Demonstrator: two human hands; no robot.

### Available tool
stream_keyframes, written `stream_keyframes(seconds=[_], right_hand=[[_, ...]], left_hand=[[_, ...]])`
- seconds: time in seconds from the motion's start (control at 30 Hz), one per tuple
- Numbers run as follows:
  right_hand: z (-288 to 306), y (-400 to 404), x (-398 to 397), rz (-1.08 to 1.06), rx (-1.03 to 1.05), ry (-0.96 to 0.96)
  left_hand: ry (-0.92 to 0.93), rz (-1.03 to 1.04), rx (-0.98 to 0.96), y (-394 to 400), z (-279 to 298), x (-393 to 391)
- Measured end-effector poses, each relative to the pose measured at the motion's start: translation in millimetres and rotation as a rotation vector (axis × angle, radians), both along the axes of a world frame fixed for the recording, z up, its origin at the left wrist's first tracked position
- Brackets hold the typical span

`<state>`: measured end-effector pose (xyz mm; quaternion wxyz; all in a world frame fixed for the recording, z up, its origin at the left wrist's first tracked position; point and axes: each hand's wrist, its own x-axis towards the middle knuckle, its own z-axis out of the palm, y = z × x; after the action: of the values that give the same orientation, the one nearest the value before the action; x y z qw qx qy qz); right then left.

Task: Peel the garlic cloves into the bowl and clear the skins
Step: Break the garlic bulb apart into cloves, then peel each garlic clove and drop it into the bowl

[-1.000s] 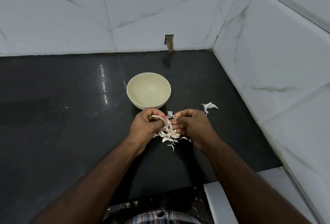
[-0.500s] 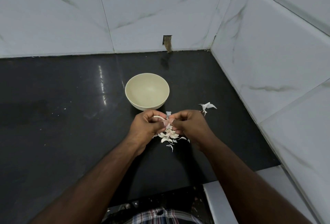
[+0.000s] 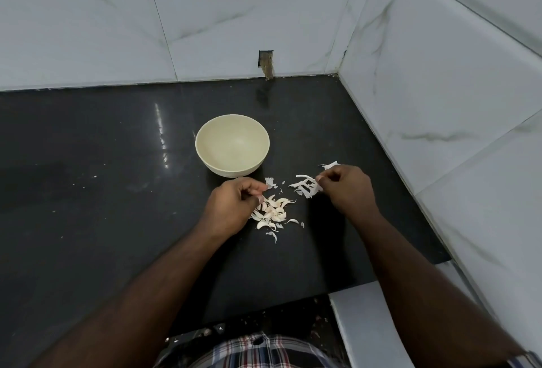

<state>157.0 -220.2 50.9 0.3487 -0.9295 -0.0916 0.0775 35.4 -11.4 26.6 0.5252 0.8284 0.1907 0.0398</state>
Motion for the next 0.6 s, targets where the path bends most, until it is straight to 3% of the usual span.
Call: stream_keyframes(seconds=[0.13, 0.33, 0.6], right_hand=[[-7, 1, -1, 0.072, -0.092, -0.131], [-32, 13, -10, 0.420, -0.299, -0.237], [-22, 19, 2, 0.284, -0.406, -0.314]], left_hand=[[0.035, -0.051, 0.177, 1, 1, -1], [0.050, -0.111, 0.280, 3, -4, -2], [0.028, -0.068, 0.251, 7, -12, -3]])
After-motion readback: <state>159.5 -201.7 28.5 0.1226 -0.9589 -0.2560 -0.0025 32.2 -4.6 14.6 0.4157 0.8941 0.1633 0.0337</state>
